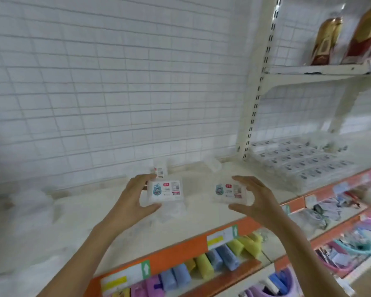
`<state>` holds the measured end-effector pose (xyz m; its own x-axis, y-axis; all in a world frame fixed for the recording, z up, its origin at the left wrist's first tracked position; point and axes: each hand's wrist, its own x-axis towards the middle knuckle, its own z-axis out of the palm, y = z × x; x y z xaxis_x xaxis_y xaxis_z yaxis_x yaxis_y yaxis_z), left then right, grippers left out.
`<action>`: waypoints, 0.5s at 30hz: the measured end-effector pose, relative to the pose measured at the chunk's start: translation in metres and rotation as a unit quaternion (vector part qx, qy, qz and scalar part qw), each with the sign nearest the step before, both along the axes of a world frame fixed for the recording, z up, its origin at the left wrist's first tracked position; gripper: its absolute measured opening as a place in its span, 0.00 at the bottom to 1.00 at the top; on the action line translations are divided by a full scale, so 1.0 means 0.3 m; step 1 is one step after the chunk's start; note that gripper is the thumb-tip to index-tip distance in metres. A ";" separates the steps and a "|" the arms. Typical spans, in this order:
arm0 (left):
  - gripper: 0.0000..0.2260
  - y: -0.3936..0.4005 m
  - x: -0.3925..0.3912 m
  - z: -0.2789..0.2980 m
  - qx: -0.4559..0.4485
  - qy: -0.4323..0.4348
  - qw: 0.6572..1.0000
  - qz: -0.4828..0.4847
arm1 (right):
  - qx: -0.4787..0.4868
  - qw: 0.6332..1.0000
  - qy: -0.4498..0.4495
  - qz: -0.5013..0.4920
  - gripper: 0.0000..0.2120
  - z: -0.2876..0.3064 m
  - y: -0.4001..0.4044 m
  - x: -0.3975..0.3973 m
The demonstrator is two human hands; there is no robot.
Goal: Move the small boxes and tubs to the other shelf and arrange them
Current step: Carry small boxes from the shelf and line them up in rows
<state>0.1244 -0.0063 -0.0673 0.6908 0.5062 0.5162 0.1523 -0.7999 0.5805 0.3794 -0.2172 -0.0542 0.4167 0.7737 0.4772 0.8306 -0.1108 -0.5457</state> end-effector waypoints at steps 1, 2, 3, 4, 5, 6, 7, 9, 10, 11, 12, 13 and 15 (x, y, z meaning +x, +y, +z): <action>0.28 -0.041 0.047 -0.005 -0.008 0.004 1.000 -0.013 | 0.003 1.000 0.002 -0.017 0.33 -0.003 -0.074 0.023; 0.28 -0.084 0.097 -0.013 -0.016 0.006 1.000 -0.026 | -0.001 0.999 0.000 -0.034 0.33 -0.007 -0.152 0.046; 0.27 -0.128 0.149 -0.022 -0.021 0.008 0.999 -0.038 | -0.008 0.999 -0.006 -0.051 0.33 -0.013 -0.230 0.069; 0.27 -0.176 0.203 -0.029 -0.024 0.011 0.998 -0.052 | -0.015 0.997 -0.013 -0.070 0.32 -0.023 -0.309 0.095; 0.26 -0.227 0.260 -0.040 -0.024 0.014 0.997 -0.067 | -0.022 0.996 -0.015 -0.089 0.32 -0.035 -0.388 0.122; 0.27 -0.282 0.314 -0.051 -0.023 0.014 0.996 -0.085 | -0.026 0.994 -0.015 -0.107 0.32 -0.045 -0.468 0.146; 0.29 -0.333 0.365 -0.065 -0.026 0.016 0.995 -0.098 | -0.029 0.992 -0.011 -0.126 0.32 -0.058 -0.540 0.168; 0.30 -0.441 0.459 -0.097 -0.034 0.023 0.992 -0.119 | -0.040 0.985 0.000 -0.166 0.33 -0.089 -0.688 0.209; 0.31 -0.491 0.501 -0.115 -0.029 0.027 0.991 -0.131 | -0.044 0.982 0.004 -0.183 0.33 -0.111 -0.759 0.228; 0.31 -0.539 0.542 -0.137 -0.019 0.034 0.989 -0.141 | -0.045 0.979 0.012 -0.198 0.33 -0.137 -0.831 0.244; 0.32 -0.587 0.582 -0.156 -0.012 0.041 0.988 -0.147 | -0.046 0.976 0.025 -0.210 0.33 -0.159 -0.902 0.254; 0.32 -0.637 0.619 -0.171 -0.018 0.050 0.987 -0.151 | -0.043 0.975 0.038 -0.216 0.33 -0.177 -0.968 0.259; 0.32 -0.733 0.688 -0.194 -0.038 0.070 0.984 -0.161 | -0.029 0.971 0.058 -0.230 0.31 -0.209 -1.087 0.275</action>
